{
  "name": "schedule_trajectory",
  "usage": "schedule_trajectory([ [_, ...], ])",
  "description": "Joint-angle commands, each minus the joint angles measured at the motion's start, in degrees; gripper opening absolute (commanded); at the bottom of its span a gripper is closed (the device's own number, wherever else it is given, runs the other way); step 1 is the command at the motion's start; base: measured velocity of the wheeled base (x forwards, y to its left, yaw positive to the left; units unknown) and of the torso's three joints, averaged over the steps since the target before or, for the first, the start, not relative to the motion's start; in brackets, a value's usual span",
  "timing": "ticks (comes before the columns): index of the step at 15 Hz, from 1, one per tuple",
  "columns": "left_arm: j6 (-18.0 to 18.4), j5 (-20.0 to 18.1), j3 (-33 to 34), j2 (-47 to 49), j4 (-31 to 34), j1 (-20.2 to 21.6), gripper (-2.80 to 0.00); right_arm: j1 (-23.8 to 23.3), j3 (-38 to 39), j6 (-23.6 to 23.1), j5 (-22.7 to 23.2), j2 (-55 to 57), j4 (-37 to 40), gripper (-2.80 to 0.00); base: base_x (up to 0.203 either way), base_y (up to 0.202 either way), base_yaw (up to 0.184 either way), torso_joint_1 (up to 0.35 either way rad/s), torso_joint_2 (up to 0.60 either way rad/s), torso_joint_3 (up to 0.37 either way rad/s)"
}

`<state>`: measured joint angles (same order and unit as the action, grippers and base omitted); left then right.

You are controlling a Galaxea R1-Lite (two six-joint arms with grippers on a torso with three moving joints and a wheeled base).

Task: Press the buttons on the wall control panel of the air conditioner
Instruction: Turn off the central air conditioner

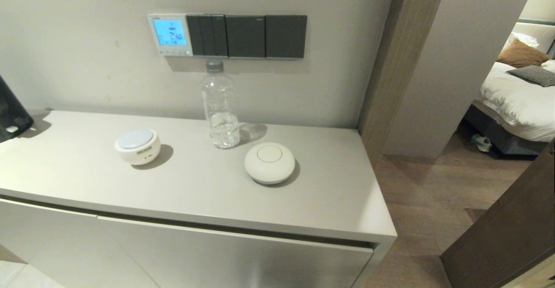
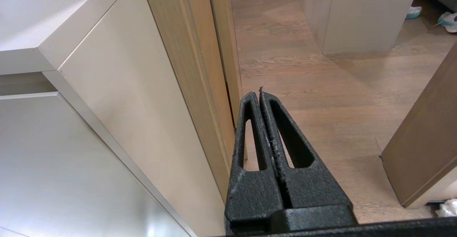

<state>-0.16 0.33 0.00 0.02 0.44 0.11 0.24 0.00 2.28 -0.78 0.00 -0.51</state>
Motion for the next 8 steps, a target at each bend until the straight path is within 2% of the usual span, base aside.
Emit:
schedule_trajectory([
  [1, -0.02, 0.02, 0.0, 0.15, 0.0, -0.02, -2.8, 0.02, 0.18, 0.01, -0.01, 0.0, -0.02, -2.8, 0.0, 0.0, 0.0, 0.0, 0.0, 0.0],
  [8, -0.11, -0.07, 0.0, 0.15, -0.09, 0.04, -2.8, 0.02, 0.18, 0.01, -0.01, 0.0, -0.02, -2.8, 0.0, 0.0, 0.0, 0.0, 0.0, 0.0],
])
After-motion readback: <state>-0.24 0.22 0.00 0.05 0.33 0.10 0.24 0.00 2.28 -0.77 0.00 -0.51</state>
